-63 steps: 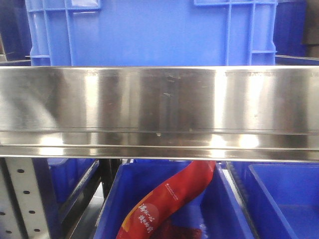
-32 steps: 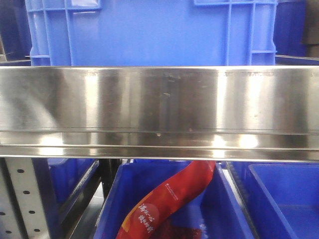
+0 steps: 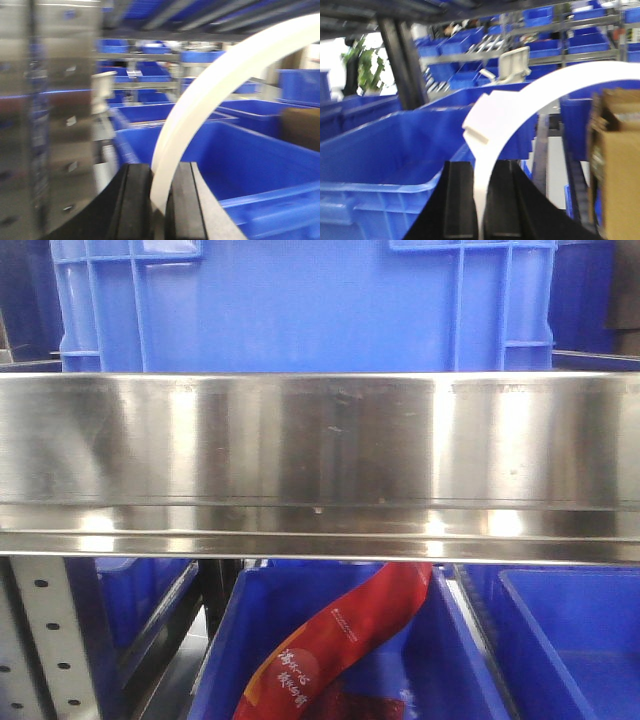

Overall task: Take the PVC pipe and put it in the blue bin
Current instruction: 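Position the held pipe arc above an open blue bin, then lower the pipe arc into the blue bin and open both grippers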

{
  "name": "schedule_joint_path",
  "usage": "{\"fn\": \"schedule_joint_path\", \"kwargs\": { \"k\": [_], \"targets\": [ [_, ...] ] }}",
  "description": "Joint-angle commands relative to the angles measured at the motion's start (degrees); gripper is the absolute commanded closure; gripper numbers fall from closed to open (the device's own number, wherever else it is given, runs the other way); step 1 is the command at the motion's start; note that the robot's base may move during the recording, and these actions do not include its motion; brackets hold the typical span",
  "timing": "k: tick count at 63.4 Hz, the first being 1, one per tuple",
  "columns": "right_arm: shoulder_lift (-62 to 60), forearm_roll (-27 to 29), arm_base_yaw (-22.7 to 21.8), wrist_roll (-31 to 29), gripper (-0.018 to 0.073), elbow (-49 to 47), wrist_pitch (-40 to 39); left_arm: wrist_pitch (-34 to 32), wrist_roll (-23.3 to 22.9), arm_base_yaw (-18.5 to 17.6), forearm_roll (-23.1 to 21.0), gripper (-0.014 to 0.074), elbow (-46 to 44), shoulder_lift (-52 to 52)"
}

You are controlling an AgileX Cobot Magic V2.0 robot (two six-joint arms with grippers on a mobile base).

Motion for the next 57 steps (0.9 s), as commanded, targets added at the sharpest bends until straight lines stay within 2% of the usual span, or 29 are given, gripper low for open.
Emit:
{"fn": "schedule_joint_path", "kwargs": {
  "k": [1, 7, 16, 25, 32, 38, 48, 57],
  "targets": [
    [4.87, 0.7, 3.02, -5.08, 0.0727, -3.89, -0.51, -0.66, 1.02, -5.08, -0.35, 0.0707, -3.15, 4.01],
    [10.81, 0.6, 6.8, -6.02, 0.0727, -8.03, -0.4, -0.66, 1.02, -9.47, -0.35, 0.0707, -6.94, 9.66],
    [19.29, 0.49, 11.67, -9.26, 0.0727, -12.74, -0.4, 0.44, 1.02, -12.09, -1.02, 0.0707, -14.49, 19.5],
    [27.43, 0.49, 15.37, -12.83, 0.0727, -18.5, 0.1, 5.51, 1.02, -12.07, -2.1, 0.0707, -24.42, 28.96],
    [32.96, 0.7, 15.66, -12.83, 0.0727, -23.73, 2.02, 10.75, 1.02, -12.07, -2.1, 0.0707, -32.62, 36.09],
    [38.52, 0.7, 15.66, -12.83, 0.0727, -29.93, 7.55, 15.27, 1.02, -11.59, -2.1, 0.0707, -40.6, 42.91],
    [45.52, 2.09, 15.66, -12.83, 0.0727, -37.77, 14.42, 16.42, 1.02, -9.96, -2.1, 0.0707, -48.54, 50.75],
    [50.09, 3.91, 15.66, -12.83, 0.0727, -41.0, 14.82, 16.08, 1.02, -7.52, -2.1, 0.0707, -51.49, 55.43]
  ]
}}
